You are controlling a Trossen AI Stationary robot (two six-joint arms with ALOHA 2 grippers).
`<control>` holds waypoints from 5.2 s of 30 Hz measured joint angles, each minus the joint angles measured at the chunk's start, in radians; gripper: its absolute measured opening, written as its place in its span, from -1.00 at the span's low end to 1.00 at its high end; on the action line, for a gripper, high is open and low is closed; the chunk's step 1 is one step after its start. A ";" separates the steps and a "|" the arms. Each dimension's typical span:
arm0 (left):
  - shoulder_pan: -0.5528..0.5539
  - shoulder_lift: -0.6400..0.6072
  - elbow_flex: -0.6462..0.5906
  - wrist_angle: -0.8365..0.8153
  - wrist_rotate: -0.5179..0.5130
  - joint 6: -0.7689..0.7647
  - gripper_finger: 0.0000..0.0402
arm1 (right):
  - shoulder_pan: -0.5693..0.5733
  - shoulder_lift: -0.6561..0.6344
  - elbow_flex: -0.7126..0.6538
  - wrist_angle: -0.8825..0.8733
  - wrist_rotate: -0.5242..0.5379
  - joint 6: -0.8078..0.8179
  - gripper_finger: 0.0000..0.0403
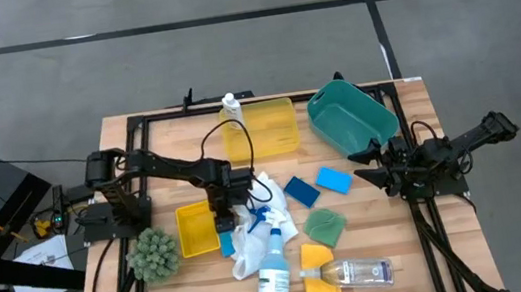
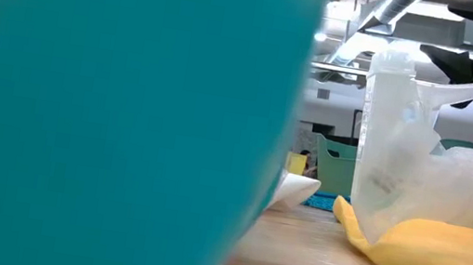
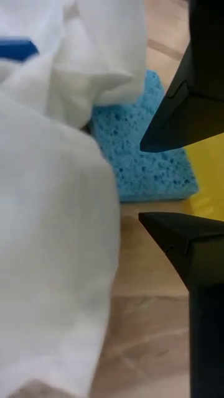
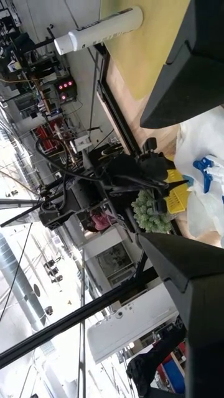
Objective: Pick & Place Kitchen Items
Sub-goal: Put the blue sponge into the bottom yellow bin
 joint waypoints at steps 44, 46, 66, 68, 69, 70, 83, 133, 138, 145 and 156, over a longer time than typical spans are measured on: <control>-0.007 0.034 0.001 0.044 0.030 0.000 -0.18 | 0.001 0.000 0.000 0.000 -0.001 0.000 0.38; -0.008 0.037 0.001 0.043 0.040 0.000 -0.18 | 0.001 0.000 0.000 0.000 -0.001 0.000 0.38; -0.007 0.072 0.003 0.064 0.062 0.004 -0.45 | 0.001 0.000 0.000 -0.004 -0.003 0.000 0.38; -0.007 0.072 0.003 0.066 0.060 0.004 -0.56 | 0.001 0.000 0.000 -0.004 -0.003 0.000 0.38; -0.007 0.072 0.002 0.067 0.057 0.005 -0.62 | 0.001 0.000 0.000 -0.004 -0.003 0.000 0.38; -0.007 0.072 0.002 0.070 0.057 0.007 -0.68 | 0.001 0.000 0.000 -0.003 -0.003 0.000 0.38; -0.002 0.072 0.002 0.081 0.063 0.042 -0.99 | 0.001 0.000 0.000 -0.003 -0.003 0.000 0.38; 0.117 -0.384 0.066 -0.055 -0.322 0.138 -1.00 | 0.000 0.000 0.000 -0.003 0.000 -0.008 0.38; 0.117 -0.399 0.067 -0.049 -0.322 0.142 -1.00 | 0.000 0.000 0.000 -0.006 0.000 -0.008 0.38; 0.117 -0.398 0.067 -0.061 -0.322 0.159 -1.00 | 0.000 0.000 0.000 -0.008 0.000 -0.008 0.38; 0.125 -0.398 0.067 -0.216 -0.235 0.105 -1.00 | 0.000 0.000 0.000 -0.009 0.000 -0.008 0.38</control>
